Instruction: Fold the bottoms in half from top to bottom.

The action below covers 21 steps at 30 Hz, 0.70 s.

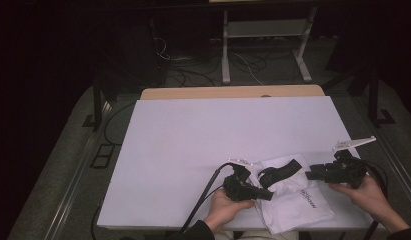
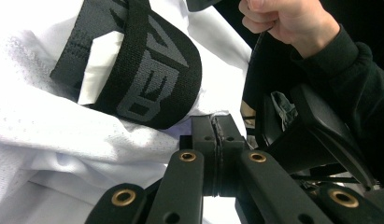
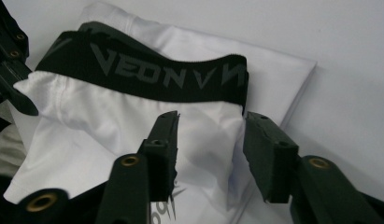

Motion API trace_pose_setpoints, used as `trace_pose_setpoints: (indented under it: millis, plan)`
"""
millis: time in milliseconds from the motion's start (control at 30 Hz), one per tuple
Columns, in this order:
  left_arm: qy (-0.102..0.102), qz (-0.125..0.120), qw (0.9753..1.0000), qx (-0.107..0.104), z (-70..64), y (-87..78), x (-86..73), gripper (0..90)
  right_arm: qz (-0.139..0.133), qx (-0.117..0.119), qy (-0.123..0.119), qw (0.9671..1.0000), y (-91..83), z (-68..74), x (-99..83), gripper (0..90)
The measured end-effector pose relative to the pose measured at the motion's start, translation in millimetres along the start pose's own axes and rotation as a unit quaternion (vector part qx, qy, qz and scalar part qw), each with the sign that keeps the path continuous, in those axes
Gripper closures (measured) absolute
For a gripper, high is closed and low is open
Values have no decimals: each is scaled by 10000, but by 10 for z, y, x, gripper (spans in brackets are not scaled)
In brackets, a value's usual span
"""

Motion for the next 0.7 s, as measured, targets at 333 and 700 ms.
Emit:
trace_pose_setpoints:
  millis: [333, 700]
  plan:
    - [6, -32, 10000, -21, 6, 3, -6, 880, 45, 26, 11, 10000, 108, -18, 208, 481]
    - [14, -49, 10000, -31, 12, 1, -13, 880, 330, 24, 105, 9994, 345, -125, 329, 484]
Point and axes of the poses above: each handheld gripper's, and its own axes: y roughly forward along the jaws, x roughly out of its top, z roughly to its left, the point moved 9 cm from there along y, roughly forward along the jaws, and after that the axes turned 5 degrees about -z, right-handed, at the moved point
